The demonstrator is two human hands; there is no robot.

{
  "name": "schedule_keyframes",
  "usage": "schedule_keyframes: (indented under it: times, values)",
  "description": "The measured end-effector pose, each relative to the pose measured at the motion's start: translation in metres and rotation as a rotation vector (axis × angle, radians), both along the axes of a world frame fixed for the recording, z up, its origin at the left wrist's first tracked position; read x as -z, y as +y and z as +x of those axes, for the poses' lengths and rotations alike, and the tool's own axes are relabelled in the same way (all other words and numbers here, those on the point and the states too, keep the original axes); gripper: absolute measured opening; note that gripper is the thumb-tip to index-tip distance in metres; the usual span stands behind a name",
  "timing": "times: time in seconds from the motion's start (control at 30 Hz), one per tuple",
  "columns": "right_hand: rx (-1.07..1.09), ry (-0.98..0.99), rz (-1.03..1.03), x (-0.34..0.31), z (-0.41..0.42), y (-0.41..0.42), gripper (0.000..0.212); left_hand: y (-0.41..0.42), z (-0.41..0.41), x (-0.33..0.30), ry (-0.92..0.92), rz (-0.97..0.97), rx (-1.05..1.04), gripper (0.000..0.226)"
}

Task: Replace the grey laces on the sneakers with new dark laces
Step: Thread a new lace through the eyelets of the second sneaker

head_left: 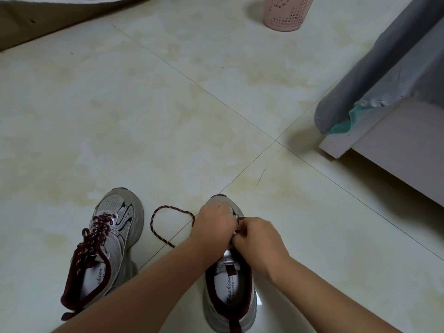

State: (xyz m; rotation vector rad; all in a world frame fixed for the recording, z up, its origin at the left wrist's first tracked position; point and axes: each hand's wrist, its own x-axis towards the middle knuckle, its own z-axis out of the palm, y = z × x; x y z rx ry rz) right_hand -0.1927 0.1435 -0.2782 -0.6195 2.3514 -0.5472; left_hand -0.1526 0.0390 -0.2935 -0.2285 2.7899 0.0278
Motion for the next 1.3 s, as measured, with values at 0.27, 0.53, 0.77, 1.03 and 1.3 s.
schedule_keyframes:
  times: [0.27,0.53,0.77,1.03,1.3]
  values:
    - [0.071,-0.033,0.155,0.009,0.023,0.003,0.036,-0.033,0.006,-0.016,-0.105,0.415,0.006,0.021]
    - [0.179,-0.087,0.1,0.01,0.024,0.006,0.025,-0.074,0.022,-0.099,0.233,2.017,-0.828,0.02]
    - [0.165,-0.088,0.098,0.003,0.024,0.004,0.033,-0.032,0.031,-0.034,-0.332,0.221,-0.114,0.032]
    - [0.138,-0.062,0.136,0.006,0.025,0.001,0.027,-0.063,0.016,-0.11,-0.079,1.192,-0.316,0.03]
    - [0.114,-0.075,0.142,0.007,0.025,0.003,0.032,-0.064,0.018,-0.143,0.253,1.466,-0.243,0.021]
